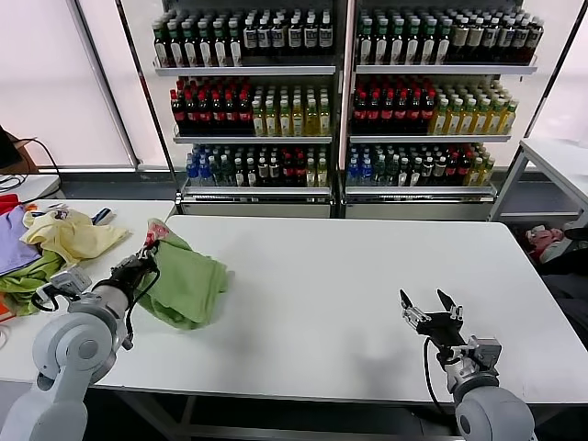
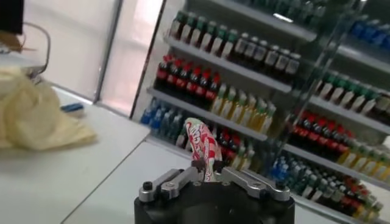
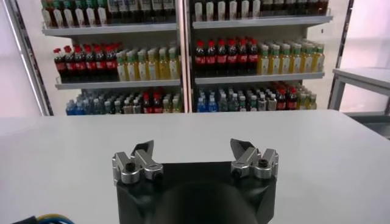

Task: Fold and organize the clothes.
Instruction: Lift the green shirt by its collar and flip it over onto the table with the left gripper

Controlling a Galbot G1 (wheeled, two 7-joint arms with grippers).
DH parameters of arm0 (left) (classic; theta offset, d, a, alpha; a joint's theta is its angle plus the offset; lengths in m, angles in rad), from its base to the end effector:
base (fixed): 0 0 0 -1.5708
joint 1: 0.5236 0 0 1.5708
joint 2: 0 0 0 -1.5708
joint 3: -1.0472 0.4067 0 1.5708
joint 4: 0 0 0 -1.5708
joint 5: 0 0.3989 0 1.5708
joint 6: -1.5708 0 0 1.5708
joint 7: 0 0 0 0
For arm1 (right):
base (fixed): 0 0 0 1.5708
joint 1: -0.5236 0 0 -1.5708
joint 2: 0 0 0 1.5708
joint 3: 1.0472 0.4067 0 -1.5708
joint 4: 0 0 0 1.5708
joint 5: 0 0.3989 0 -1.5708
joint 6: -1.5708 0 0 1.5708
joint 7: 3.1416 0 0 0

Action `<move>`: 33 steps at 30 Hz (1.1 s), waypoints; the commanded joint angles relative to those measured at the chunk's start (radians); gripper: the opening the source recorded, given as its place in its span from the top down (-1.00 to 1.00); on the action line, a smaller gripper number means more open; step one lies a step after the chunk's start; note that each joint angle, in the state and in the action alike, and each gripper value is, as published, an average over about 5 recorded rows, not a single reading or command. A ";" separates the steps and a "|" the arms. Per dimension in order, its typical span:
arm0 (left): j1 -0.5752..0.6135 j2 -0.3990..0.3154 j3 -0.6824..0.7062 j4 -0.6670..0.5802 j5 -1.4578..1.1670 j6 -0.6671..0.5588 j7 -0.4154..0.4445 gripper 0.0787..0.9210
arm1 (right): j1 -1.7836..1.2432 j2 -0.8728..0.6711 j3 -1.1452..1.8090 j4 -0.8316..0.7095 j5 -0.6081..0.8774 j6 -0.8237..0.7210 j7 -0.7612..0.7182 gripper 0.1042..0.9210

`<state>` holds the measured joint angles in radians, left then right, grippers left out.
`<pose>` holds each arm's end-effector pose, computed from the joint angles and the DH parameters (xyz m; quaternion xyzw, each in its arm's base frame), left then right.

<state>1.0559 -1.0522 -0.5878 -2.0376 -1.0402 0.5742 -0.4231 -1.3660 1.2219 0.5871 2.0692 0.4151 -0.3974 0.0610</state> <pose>0.3539 0.1325 -0.1891 0.0025 -0.9765 0.1711 0.1308 0.2708 -0.0947 -0.2952 0.0340 -0.9926 -0.0182 0.1150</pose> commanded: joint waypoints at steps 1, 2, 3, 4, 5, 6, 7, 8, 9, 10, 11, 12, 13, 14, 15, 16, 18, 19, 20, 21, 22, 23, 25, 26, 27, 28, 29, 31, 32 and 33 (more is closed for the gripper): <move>-0.040 -0.229 0.350 0.040 0.529 -0.023 0.044 0.90 | -0.004 0.015 -0.001 0.011 -0.004 0.001 0.000 -0.76; -0.053 -0.272 0.400 0.082 0.598 -0.032 0.048 0.90 | -0.005 0.020 -0.002 0.013 -0.007 0.002 0.000 -0.76; -0.068 -0.318 0.450 0.130 0.664 -0.040 0.052 0.90 | -0.007 0.023 -0.002 0.014 -0.011 0.002 -0.001 -0.76; -0.082 -0.358 0.492 0.177 0.715 -0.045 0.053 0.90 | -0.008 0.026 -0.003 0.015 -0.014 0.003 -0.001 -0.76; -0.096 -0.394 0.527 0.222 0.751 -0.051 0.053 0.90 | -0.009 0.028 -0.003 0.015 -0.016 0.005 -0.002 -0.76; -0.112 -0.436 0.568 0.269 0.781 -0.055 0.051 0.90 | -0.010 0.028 -0.001 0.015 -0.018 0.006 -0.002 -0.76; -0.124 -0.475 0.600 0.309 0.804 -0.057 0.049 0.90 | -0.010 0.029 0.000 0.015 -0.019 0.007 -0.003 -0.76; -0.134 -0.508 0.625 0.341 0.822 -0.059 0.045 0.90 | -0.009 0.028 0.003 0.015 -0.018 0.008 -0.003 -0.76; -0.145 -0.540 0.648 0.376 0.841 -0.061 0.040 0.90 | -0.008 0.028 0.006 0.015 -0.016 0.009 -0.004 -0.76; -0.153 -0.565 0.668 0.405 0.853 -0.063 0.035 0.90 | -0.007 0.028 0.009 0.015 -0.014 0.009 -0.004 -0.76; -0.161 -0.582 0.682 0.432 0.861 -0.066 0.031 0.90 | -0.006 0.027 0.012 0.015 -0.012 0.010 -0.005 -0.76; -0.170 -0.592 0.695 0.460 0.868 -0.069 0.027 0.90 | -0.004 0.027 0.014 0.013 -0.011 0.010 -0.005 -0.76; -0.178 -0.598 0.707 0.485 0.871 -0.074 0.024 0.90 | -0.002 0.027 0.015 0.011 -0.010 0.012 -0.006 -0.76; -0.185 -0.598 0.717 0.506 0.871 -0.080 0.023 0.90 | 0.000 0.026 0.016 0.009 -0.009 0.013 -0.007 -0.76; -0.193 -0.599 0.725 0.524 0.869 -0.087 0.023 0.90 | 0.002 0.026 0.017 0.006 -0.009 0.014 -0.007 -0.76; -0.200 -0.599 0.731 0.538 0.867 -0.097 0.024 0.90 | 0.005 0.026 0.017 0.003 -0.009 0.015 -0.007 -0.76; -0.213 -0.597 0.738 0.551 0.849 -0.126 0.030 0.90 | 0.009 0.025 0.018 -0.002 -0.009 0.017 -0.009 -0.76; -0.218 -0.596 0.739 0.552 0.832 -0.144 0.036 0.90 | 0.012 0.024 0.019 -0.005 -0.009 0.017 -0.009 -0.76; -0.223 -0.595 0.739 0.552 0.815 -0.164 0.042 0.88 | 0.015 0.024 0.018 -0.008 -0.010 0.017 -0.010 -0.76; -0.227 -0.595 0.739 0.550 0.794 -0.188 0.050 0.86 | 0.020 0.024 0.017 -0.012 -0.010 0.017 -0.010 -0.76; -0.231 -0.595 0.739 0.548 0.773 -0.212 0.056 0.82 | 0.025 0.024 0.015 -0.016 -0.010 0.016 -0.009 -0.76; -0.232 -0.595 0.739 0.545 0.755 -0.232 0.061 0.76 | 0.031 0.024 0.012 -0.020 -0.011 0.016 -0.009 -0.76; -0.229 -0.595 0.740 0.528 0.687 -0.274 0.068 0.64 | 0.043 0.026 0.003 -0.027 -0.014 0.013 -0.007 -0.76; -0.224 -0.596 0.741 0.515 0.647 -0.289 0.070 0.55 | 0.049 0.027 -0.003 -0.030 -0.016 0.012 -0.007 -0.76; -0.219 -0.597 0.742 0.503 0.607 -0.303 0.073 0.49 | 0.056 0.029 -0.011 -0.034 -0.020 0.011 -0.006 -0.76; -0.213 -0.597 0.744 0.491 0.570 -0.320 0.075 0.43 | 0.063 0.031 -0.019 -0.038 -0.025 0.010 -0.005 -0.76; -0.207 -0.598 0.745 0.482 0.550 -0.336 0.077 0.35 | 0.071 0.034 -0.029 -0.044 -0.030 0.009 -0.003 -0.76; -0.190 -0.596 0.737 0.457 0.543 -0.357 0.079 0.23 | 0.090 0.043 -0.050 -0.055 -0.037 0.005 0.004 -0.76; -0.178 -0.592 0.725 0.436 0.552 -0.361 0.076 0.14 | 0.101 0.047 -0.065 -0.060 -0.037 0.002 0.011 -0.76; -0.165 -0.582 0.708 0.412 0.574 -0.360 0.072 0.08 | 0.114 0.053 -0.083 -0.068 -0.036 -0.002 0.020 -0.76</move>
<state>0.8653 -1.5970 0.0962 -1.5909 -0.3773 0.3507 -0.3584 -1.3139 1.2585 0.5711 2.0353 0.3896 -0.3909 0.0608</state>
